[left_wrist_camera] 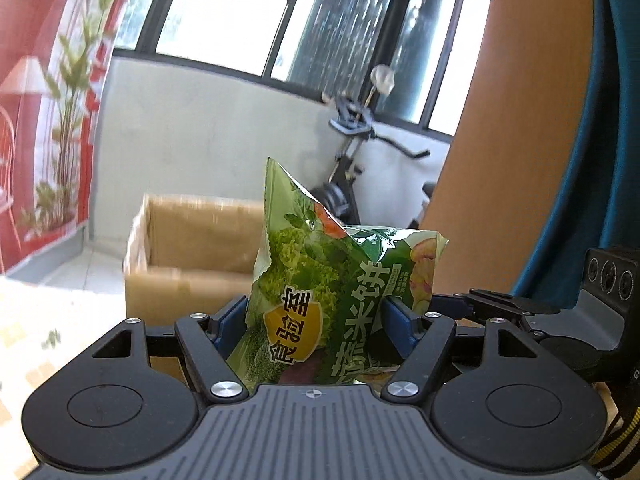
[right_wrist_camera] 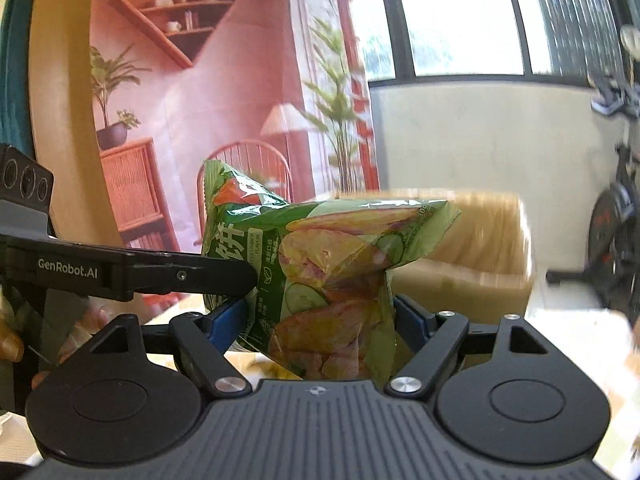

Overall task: Organize snacks
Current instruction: 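Carry both green bags over the box and open both tools to drop them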

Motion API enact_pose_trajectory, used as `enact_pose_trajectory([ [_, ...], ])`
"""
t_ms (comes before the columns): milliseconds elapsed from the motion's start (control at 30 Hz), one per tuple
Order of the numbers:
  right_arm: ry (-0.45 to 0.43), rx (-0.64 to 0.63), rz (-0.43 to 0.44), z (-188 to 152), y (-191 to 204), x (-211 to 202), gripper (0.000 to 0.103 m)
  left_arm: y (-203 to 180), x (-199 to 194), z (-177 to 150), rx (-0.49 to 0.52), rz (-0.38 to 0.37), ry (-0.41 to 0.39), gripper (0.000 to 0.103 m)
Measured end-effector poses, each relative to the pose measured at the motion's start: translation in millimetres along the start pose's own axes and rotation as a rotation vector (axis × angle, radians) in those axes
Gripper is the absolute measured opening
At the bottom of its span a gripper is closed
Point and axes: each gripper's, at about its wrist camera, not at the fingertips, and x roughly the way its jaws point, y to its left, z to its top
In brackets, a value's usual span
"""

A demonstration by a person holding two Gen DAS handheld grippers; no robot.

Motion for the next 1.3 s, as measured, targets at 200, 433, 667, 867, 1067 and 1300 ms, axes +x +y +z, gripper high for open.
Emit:
enact_pose_trajectory([
  [200, -0.051, -0.062, -0.016, 35.7, -1.8, 15.2, 0.081, 2.3, 13.2, 21.7, 0.037, 0.014, -0.056, 0.075],
  [433, -0.084, -0.093, -0.036, 59.6, -17.4, 48.4, 0.081, 20.2, 50.0, 45.1, 0.009, 0.015, -0.046, 0.075],
  [667, -0.052, -0.062, -0.027, 68.0, -51.6, 95.7, 0.081, 53.8, 88.8, 52.9, -0.072, 0.025, 0.028, 0.076],
  [867, 0.018, -0.022, -0.031, 63.1, -72.5, 124.4, 0.081, 77.6, 113.6, 52.4, -0.147, 0.037, 0.105, 0.076],
  [1067, 0.081, 0.048, -0.033, 51.8, -87.3, 136.0, 0.081, 85.6, 126.2, 45.3, -0.143, 0.071, 0.161, 0.080],
  [1300, 0.131, 0.096, -0.122, 45.8, -100.6, 129.4, 0.081, 85.6, 112.8, 46.1, -0.116, 0.161, 0.157, 0.079],
])
